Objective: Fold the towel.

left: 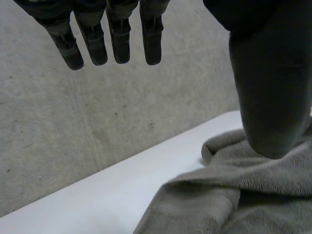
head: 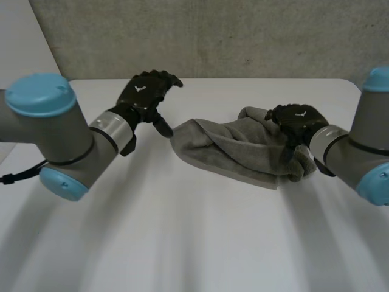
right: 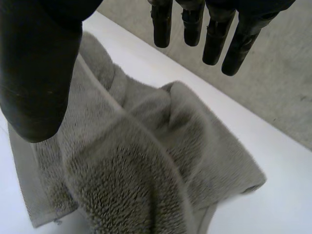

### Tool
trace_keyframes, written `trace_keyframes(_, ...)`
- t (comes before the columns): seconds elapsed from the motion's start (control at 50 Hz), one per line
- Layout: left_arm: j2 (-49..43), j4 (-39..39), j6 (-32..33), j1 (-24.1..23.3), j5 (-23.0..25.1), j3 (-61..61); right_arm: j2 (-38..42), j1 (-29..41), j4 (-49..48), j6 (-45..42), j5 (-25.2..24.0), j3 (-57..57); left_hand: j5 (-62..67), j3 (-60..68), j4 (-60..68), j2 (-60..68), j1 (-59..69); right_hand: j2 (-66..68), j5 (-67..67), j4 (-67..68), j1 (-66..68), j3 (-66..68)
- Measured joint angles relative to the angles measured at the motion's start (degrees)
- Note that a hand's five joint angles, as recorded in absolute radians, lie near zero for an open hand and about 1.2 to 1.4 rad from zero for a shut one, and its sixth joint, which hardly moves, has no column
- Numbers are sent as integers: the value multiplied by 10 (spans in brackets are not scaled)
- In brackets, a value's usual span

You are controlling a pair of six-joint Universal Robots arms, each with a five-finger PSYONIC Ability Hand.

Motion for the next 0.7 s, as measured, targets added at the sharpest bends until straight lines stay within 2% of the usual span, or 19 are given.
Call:
trace_keyframes(0.06,-17,3,23,-8,-3,3,34,1,-26,13,2,-5,0,0,0,0,0,3,4,0,6,0)
trace_keyframes(0.2,-19,2,58,-12,-9,-21,95,6,-78,42,4,-23,0,0,0,0,0,137,150,0,146,0)
trace_keyframes(0.28,-7,0,63,-8,-10,-49,122,13,-91,45,7,-41,0,0,0,0,0,400,406,0,399,0)
trace_keyframes(0.36,17,-1,63,-3,-10,-78,128,18,-91,42,5,-43,0,0,0,0,0,594,604,0,604,0)
trace_keyframes(0.56,90,3,62,12,-7,-148,71,23,-89,23,-29,28,-1,0,0,0,0,598,624,0,617,0)
trace_keyframes(0.7,135,4,62,28,-5,-193,-46,57,-86,11,-86,152,-1,0,0,0,0,598,625,0,617,0)
